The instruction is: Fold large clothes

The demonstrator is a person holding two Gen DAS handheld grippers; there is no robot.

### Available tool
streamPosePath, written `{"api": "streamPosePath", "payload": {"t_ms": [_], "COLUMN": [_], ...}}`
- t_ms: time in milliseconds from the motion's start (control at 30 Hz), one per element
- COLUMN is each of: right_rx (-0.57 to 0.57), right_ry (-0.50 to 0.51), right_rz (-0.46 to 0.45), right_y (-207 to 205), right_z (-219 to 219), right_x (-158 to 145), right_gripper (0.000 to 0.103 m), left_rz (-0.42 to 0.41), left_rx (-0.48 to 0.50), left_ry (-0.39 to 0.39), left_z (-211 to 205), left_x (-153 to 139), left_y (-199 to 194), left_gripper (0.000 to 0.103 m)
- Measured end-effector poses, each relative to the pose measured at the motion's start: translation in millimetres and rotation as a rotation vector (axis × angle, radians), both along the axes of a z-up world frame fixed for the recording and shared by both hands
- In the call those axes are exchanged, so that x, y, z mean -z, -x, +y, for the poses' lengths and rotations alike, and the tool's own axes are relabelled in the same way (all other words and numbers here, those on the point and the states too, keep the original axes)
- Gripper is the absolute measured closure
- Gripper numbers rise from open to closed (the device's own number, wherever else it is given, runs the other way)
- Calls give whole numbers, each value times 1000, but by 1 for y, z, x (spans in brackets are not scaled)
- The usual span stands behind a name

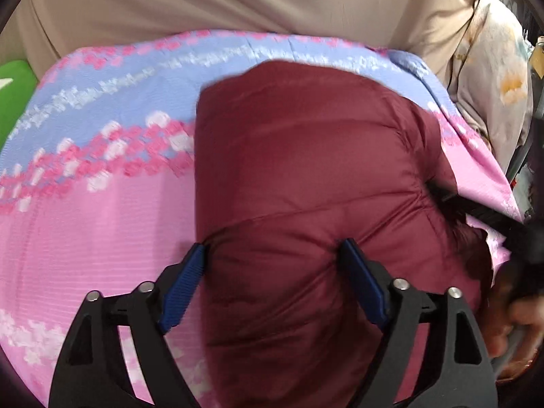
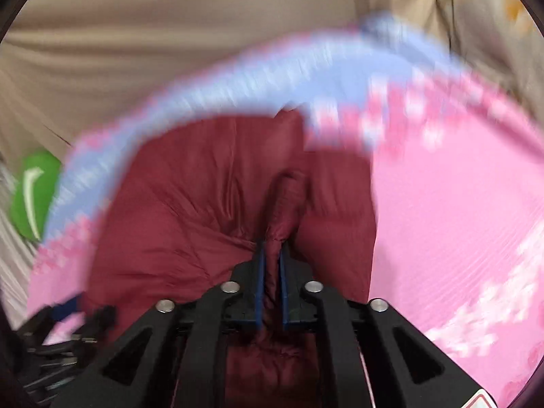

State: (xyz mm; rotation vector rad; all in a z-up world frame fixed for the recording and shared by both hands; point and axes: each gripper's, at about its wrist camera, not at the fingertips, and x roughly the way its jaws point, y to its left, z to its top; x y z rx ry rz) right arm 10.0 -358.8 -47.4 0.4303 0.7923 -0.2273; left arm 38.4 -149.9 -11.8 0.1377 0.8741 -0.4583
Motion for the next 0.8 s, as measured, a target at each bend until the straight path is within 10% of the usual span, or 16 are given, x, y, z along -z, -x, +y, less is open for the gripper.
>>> {"api": "streamPosePath", "payload": {"t_ms": [133, 233, 567, 800], "right_rx": [22, 5, -68, -101], "right_ry": [16, -12, -346, -323], "right_rz": [16, -59, 5, 8], "right_y": [12, 57, 83, 58], "right_z": [1, 4, -1, 1], "right_x": [-7, -23, 36, 32], "right_gripper": [79, 31, 21, 18], "left_rz": [37, 132, 400, 419], "left_rx": [-7, 9, 76, 124], "left_ry": [7, 117, 382, 401], "left_z": [4, 31, 67, 46], "left_x": [3, -2, 41, 46], "left_y": [-5, -7, -25, -30], "left_gripper": [17, 12, 5, 5]}}
